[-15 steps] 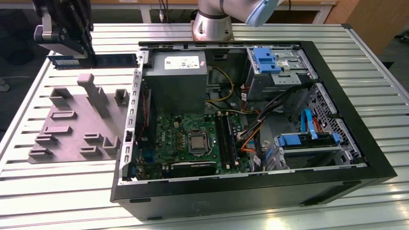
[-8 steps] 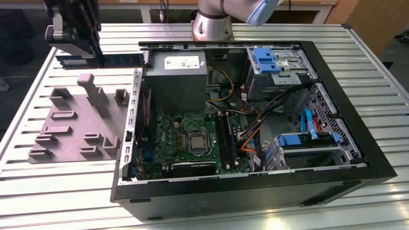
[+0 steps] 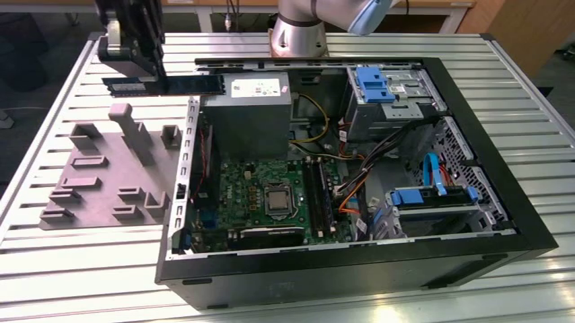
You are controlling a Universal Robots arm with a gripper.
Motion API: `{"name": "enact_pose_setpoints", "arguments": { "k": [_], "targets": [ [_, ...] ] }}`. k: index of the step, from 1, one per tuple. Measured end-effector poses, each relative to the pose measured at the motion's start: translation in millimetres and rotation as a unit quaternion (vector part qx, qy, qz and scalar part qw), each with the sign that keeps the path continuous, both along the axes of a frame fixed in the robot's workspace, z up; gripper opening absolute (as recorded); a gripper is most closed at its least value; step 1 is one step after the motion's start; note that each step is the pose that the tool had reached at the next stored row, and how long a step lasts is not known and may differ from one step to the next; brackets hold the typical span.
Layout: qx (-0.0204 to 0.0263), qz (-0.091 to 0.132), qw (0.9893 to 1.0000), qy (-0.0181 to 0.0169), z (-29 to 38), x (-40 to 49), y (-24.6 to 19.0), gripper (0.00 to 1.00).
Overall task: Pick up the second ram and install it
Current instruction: 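Pick up the second ram and move it above second insertion slot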
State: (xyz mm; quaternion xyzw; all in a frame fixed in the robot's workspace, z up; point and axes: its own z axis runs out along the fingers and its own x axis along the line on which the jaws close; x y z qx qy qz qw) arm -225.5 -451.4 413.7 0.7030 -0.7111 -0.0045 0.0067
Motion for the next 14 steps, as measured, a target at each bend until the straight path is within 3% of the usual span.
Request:
{"name": "enact_pose_setpoints", "arguments": {
  "k": [14],
  "targets": [
    [0.0,0.0,1.0,0.0,-0.6,35.4,0.0,0.14]
  ]
}}
